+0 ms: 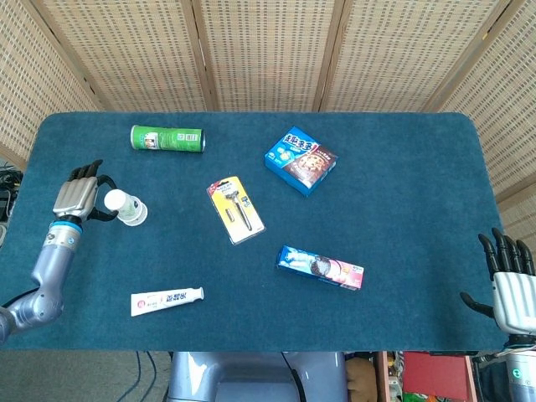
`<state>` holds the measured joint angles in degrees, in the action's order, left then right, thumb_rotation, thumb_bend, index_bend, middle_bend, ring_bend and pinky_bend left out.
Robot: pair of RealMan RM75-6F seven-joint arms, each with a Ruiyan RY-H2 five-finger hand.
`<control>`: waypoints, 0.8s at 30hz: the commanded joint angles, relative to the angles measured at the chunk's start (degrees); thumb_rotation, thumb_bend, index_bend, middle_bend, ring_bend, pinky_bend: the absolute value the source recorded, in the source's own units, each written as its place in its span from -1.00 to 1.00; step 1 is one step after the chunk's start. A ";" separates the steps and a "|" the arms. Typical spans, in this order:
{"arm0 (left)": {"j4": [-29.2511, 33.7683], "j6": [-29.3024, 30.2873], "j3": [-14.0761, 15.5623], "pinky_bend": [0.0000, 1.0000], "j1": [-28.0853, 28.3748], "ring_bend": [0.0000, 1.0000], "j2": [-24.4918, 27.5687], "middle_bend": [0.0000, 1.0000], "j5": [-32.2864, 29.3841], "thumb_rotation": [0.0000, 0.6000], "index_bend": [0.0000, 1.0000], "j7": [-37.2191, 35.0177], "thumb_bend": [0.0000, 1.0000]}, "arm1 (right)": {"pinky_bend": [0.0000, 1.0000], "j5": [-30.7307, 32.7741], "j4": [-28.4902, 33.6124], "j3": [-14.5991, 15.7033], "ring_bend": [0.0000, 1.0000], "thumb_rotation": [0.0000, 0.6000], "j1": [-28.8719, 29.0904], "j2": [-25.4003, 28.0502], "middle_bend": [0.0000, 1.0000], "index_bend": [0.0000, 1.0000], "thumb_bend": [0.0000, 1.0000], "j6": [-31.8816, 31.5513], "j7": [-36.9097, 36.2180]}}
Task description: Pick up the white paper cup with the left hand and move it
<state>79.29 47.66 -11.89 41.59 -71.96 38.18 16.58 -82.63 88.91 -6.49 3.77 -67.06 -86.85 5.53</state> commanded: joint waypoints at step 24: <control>12.57 0.69 -0.87 -1.00 -2.04 -1.00 6.26 -1.00 14.97 1.00 -0.18 -8.75 -0.49 | -1.00 -0.66 0.51 0.48 -1.00 1.00 0.64 -0.30 -1.00 -1.00 -1.00 0.96 1.01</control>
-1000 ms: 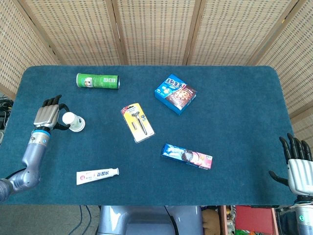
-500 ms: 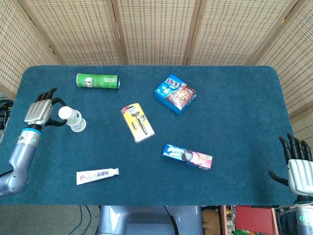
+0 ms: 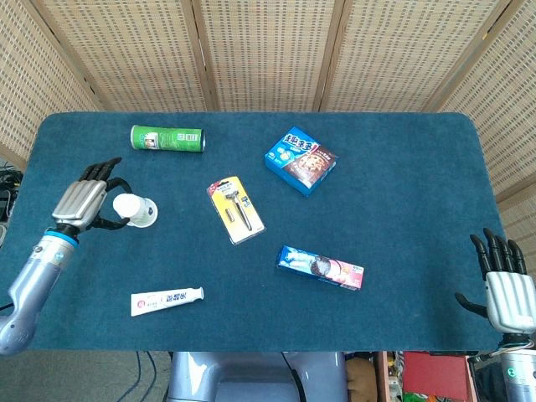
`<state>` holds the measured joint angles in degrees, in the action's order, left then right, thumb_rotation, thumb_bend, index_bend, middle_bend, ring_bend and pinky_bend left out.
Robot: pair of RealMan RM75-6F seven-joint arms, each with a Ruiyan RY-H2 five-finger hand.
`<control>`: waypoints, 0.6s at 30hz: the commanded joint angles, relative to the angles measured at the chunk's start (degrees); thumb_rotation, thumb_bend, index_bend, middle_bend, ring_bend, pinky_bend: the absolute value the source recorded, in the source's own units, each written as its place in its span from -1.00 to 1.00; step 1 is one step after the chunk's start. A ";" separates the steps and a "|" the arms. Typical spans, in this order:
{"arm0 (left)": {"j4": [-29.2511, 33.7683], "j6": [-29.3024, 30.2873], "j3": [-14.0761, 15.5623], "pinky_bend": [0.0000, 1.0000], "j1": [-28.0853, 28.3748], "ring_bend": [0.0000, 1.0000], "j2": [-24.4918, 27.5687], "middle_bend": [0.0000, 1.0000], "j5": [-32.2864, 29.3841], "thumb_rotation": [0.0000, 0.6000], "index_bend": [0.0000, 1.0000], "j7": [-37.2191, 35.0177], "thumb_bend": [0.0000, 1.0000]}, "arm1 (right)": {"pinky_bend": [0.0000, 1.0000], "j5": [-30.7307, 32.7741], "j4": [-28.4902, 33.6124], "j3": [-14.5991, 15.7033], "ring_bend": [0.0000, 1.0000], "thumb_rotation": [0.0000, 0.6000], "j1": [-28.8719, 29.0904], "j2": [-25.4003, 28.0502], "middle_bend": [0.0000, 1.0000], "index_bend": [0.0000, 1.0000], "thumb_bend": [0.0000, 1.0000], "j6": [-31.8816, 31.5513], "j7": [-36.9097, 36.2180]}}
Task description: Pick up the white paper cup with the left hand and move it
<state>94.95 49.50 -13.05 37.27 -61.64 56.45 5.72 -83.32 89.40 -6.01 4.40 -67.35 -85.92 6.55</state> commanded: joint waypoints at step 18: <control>-19.12 -6.26 1.22 -1.00 8.07 -1.00 -16.83 -1.00 -17.17 1.00 -0.18 6.20 -0.49 | -1.00 1.87 -1.16 -0.32 -1.00 1.00 0.38 0.21 -1.00 -1.00 -1.00 1.80 -1.73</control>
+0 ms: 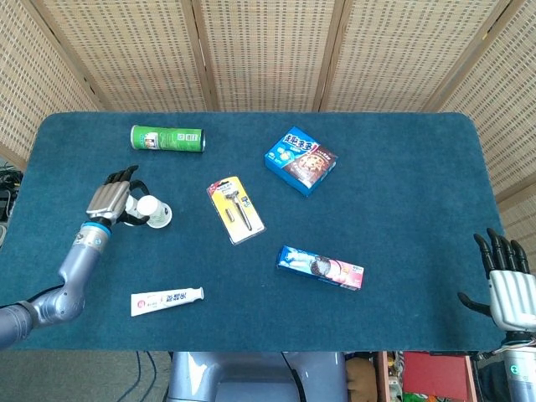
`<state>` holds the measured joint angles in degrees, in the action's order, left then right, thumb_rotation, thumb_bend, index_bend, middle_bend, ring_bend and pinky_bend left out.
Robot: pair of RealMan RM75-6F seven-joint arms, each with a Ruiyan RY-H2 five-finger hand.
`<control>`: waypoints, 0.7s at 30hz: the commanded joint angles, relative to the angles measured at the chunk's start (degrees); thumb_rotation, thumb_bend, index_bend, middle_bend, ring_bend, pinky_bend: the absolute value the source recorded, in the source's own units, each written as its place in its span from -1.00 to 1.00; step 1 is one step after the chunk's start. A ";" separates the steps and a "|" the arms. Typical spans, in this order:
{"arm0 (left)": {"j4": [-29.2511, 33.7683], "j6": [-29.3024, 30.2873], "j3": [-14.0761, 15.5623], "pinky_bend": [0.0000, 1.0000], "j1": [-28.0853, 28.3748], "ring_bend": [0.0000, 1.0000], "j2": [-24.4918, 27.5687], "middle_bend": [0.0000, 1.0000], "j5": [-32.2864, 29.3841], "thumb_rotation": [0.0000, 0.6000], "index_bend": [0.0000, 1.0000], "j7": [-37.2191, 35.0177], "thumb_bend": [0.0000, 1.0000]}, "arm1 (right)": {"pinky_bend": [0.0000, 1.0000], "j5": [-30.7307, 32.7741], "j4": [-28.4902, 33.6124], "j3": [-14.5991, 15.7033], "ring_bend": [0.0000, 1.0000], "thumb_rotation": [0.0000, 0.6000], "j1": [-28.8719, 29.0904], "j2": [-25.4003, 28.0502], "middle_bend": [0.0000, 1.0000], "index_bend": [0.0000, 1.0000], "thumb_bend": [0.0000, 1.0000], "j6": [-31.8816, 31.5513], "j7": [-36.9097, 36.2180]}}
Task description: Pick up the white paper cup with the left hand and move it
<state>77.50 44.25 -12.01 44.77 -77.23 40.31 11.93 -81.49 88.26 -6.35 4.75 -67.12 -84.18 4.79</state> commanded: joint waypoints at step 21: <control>4.60 4.12 -3.54 -1.00 -2.74 -1.00 4.51 -1.00 7.21 1.00 -1.00 -8.11 -0.49 | -1.00 0.50 0.06 -0.18 -1.00 1.00 0.30 0.19 -1.00 -1.00 -1.00 0.49 -0.75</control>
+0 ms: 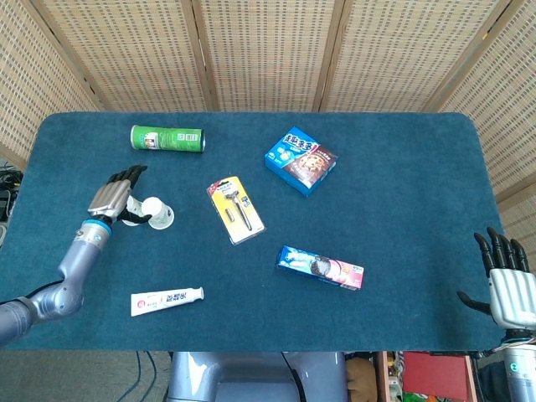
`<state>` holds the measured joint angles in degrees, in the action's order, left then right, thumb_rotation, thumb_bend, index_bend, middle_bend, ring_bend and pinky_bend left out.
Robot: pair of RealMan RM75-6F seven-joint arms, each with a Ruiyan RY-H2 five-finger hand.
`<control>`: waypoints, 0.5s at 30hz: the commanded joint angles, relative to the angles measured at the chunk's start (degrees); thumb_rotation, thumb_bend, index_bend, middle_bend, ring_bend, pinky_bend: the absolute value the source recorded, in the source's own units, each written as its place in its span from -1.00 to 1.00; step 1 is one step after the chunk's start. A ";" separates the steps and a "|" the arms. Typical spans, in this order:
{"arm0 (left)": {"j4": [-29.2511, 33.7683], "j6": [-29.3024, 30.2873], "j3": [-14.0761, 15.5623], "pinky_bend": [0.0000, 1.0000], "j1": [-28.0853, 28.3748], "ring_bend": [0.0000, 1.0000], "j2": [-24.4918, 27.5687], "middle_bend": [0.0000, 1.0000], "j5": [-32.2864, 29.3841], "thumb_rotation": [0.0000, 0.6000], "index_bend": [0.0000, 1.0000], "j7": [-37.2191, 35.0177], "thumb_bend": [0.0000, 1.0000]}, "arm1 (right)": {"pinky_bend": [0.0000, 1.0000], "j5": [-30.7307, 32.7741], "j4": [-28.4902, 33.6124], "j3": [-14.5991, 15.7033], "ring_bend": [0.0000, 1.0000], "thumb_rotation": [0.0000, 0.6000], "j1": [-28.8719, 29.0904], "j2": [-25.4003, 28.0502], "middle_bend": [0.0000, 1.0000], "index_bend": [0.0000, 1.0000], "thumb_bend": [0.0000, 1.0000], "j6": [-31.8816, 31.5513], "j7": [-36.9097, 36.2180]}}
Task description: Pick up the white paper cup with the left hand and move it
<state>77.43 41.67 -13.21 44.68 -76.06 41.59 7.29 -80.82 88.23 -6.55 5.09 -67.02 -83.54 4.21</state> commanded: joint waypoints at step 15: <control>20.63 48.49 9.88 -1.00 -28.71 -1.00 7.93 -1.00 29.48 1.00 -1.00 5.86 -0.71 | -1.00 -2.23 1.05 0.73 -1.00 1.00 -0.70 0.11 -1.00 -1.00 -1.00 -2.31 1.02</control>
<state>93.79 84.34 -7.82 22.29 -68.84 67.73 8.92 -83.00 89.22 -5.87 4.43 -66.87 -85.78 5.16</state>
